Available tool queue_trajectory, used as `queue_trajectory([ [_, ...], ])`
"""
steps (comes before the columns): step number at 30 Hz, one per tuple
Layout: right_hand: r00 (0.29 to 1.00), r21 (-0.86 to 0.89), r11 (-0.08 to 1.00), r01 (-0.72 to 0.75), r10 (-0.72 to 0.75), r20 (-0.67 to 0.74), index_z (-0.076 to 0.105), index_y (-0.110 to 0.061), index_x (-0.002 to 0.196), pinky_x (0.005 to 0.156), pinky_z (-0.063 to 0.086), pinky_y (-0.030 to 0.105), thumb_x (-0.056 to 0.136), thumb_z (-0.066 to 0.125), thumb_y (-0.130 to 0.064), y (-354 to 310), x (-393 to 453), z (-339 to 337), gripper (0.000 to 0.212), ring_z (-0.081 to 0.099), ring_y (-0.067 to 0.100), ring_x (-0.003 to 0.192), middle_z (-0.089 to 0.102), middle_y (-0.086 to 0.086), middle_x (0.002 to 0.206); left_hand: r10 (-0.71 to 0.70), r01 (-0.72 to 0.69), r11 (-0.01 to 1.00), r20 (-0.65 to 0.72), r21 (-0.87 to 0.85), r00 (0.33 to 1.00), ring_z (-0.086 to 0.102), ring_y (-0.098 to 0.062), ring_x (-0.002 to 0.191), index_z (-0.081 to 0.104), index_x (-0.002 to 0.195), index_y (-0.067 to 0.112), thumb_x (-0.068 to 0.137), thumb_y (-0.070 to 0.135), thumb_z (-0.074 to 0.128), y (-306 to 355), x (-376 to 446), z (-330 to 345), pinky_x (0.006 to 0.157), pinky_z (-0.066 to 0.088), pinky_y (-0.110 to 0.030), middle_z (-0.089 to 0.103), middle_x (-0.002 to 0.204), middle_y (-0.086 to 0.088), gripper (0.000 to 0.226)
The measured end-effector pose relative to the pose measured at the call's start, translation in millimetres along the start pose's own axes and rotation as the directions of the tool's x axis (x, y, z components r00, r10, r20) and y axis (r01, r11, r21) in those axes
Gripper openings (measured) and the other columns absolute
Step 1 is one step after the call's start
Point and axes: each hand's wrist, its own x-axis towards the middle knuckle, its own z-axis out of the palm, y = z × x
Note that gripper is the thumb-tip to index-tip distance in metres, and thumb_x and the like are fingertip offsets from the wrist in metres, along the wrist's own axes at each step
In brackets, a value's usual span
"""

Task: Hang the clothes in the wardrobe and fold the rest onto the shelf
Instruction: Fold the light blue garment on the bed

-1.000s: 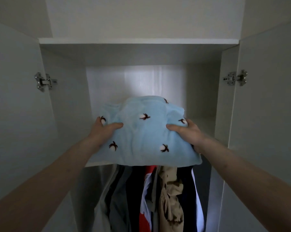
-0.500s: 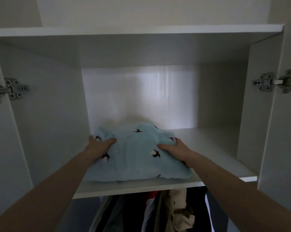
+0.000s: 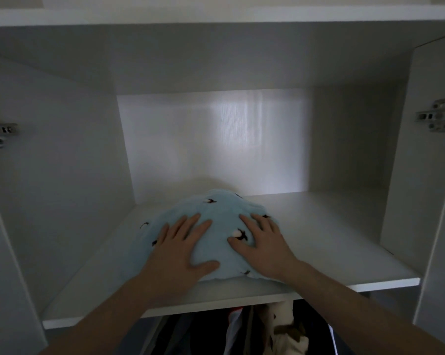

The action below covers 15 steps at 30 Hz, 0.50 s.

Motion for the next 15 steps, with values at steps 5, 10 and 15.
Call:
queue_trajectory([
  [5,1.000,0.000,1.000,-0.008,0.008,0.014,0.018,-0.048,0.158,0.125,0.013,0.058,0.057,0.012,-0.108,-7,30,22,0.117,0.005,0.029,0.157,0.015,-0.003,0.169,-0.092,0.091,0.992,0.004,0.085,0.996,0.010,-0.021,0.158,0.010,0.158,0.053,0.074,0.100,0.022,-33,22,11,0.125,0.004,-0.059,0.008,0.170,0.015,0.098],
  [10,0.997,-0.003,1.000,-0.017,0.017,0.069,0.013,-0.047,0.159,0.123,0.009,0.063,0.080,0.031,-0.091,-19,64,50,0.093,-0.003,0.031,0.157,0.009,-0.004,0.170,-0.244,0.239,0.962,0.025,0.129,0.969,-0.001,-0.028,0.158,0.000,0.156,0.056,0.066,0.096,0.020,-60,37,22,0.120,-0.003,-0.068,-0.001,0.171,0.013,0.100],
  [15,0.999,0.009,1.000,-0.021,0.021,0.050,0.011,-0.045,0.160,0.122,0.011,0.065,0.089,0.038,-0.083,-30,93,77,0.085,-0.003,0.031,0.157,0.009,-0.003,0.170,-0.333,0.325,0.938,0.053,0.121,0.941,-0.007,-0.028,0.158,-0.003,0.156,0.056,0.060,0.095,0.015,-86,53,33,0.121,-0.001,-0.066,-0.008,0.171,0.014,0.104],
])
